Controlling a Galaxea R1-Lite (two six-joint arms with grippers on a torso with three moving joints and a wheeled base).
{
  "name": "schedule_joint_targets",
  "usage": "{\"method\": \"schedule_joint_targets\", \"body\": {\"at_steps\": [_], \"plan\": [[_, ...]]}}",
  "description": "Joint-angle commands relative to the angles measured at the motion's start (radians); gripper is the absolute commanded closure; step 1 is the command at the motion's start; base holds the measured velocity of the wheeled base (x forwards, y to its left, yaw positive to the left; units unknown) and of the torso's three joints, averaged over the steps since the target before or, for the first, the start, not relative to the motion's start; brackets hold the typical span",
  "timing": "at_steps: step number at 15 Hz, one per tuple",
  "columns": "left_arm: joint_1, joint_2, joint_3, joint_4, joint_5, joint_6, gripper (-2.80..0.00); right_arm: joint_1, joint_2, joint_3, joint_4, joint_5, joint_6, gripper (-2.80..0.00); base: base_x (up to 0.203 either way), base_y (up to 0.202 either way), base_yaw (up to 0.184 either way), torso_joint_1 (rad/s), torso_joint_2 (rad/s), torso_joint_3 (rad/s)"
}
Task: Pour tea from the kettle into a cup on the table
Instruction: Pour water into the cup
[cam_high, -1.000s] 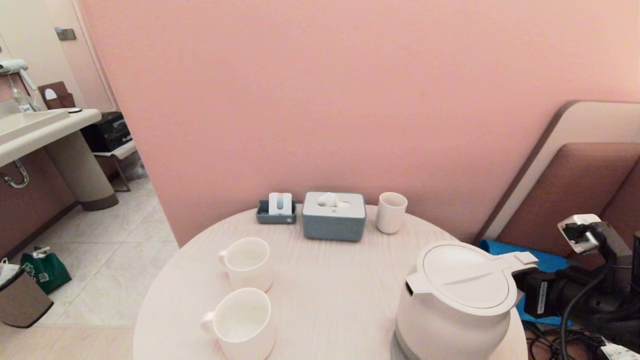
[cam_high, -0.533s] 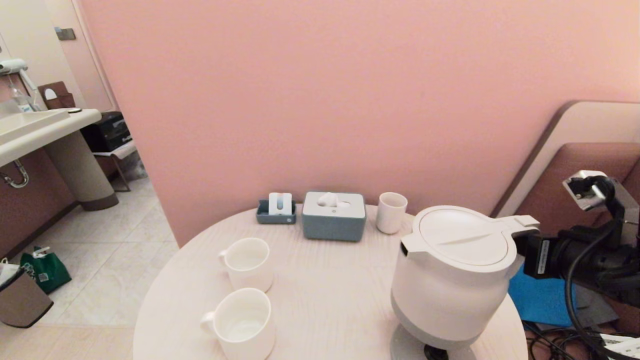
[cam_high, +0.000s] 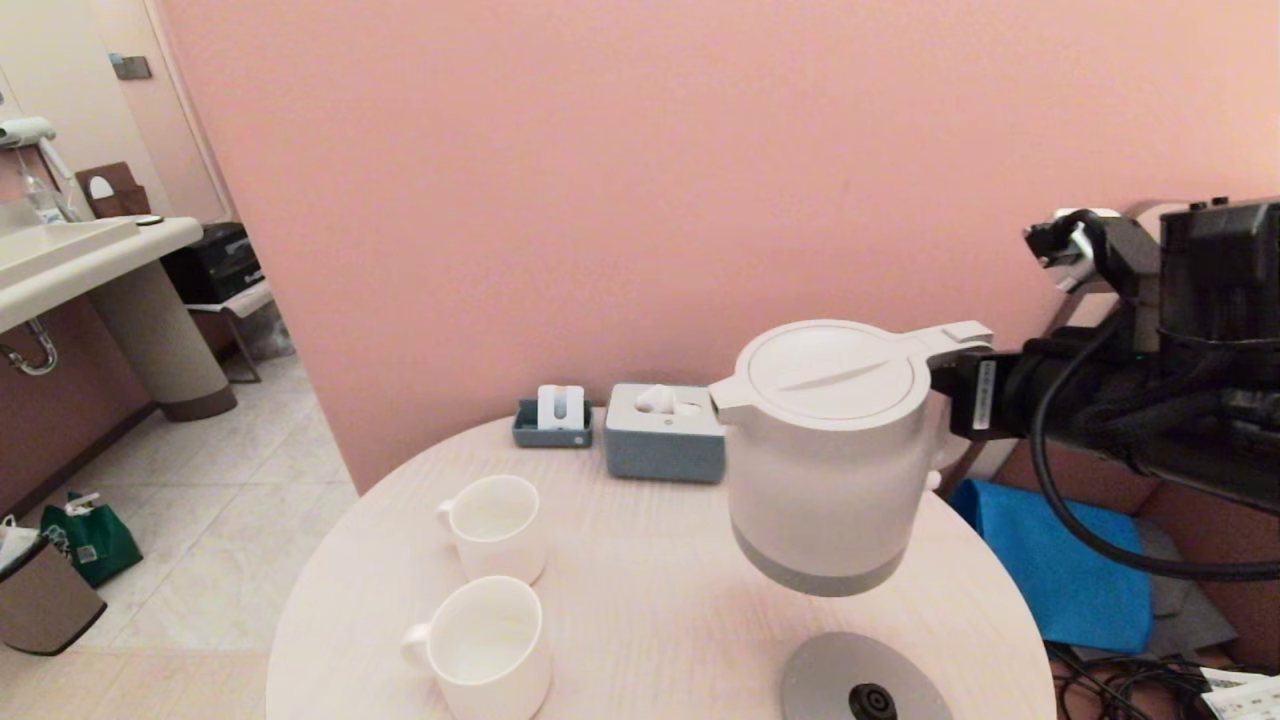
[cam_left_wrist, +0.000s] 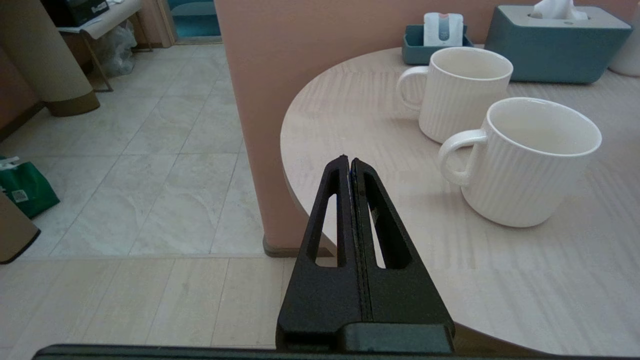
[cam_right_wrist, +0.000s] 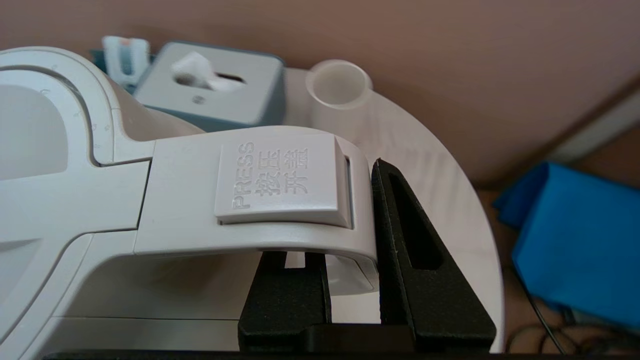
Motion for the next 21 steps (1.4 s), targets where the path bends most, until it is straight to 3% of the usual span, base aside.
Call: {"method": "schedule_joint_targets", "body": {"at_steps": [1, 5, 17, 21], "plan": [[0.000, 0.000, 0.000, 0.000, 0.000, 0.000, 0.00, 0.059, 0.075, -0.057, 0.002, -0.038, 0.000, 0.00, 0.000, 0.000, 0.000, 0.000, 0.00, 0.000], [-0.001, 0.001, 0.000, 0.000, 0.000, 0.000, 0.00, 0.135, 0.157, -0.155, 0.013, -0.107, -0.004, 0.00, 0.000, 0.000, 0.000, 0.000, 0.00, 0.000], [0.001, 0.001, 0.000, 0.000, 0.000, 0.000, 0.00, 0.259, 0.475, -0.532, 0.080, -0.262, -0.101, 0.00, 0.000, 0.000, 0.000, 0.000, 0.00, 0.000], [0.001, 0.000, 0.000, -0.001, 0.000, 0.000, 0.00, 0.307, 0.555, -0.595, 0.081, -0.309, -0.154, 0.00, 0.000, 0.000, 0.000, 0.000, 0.00, 0.000]]}}
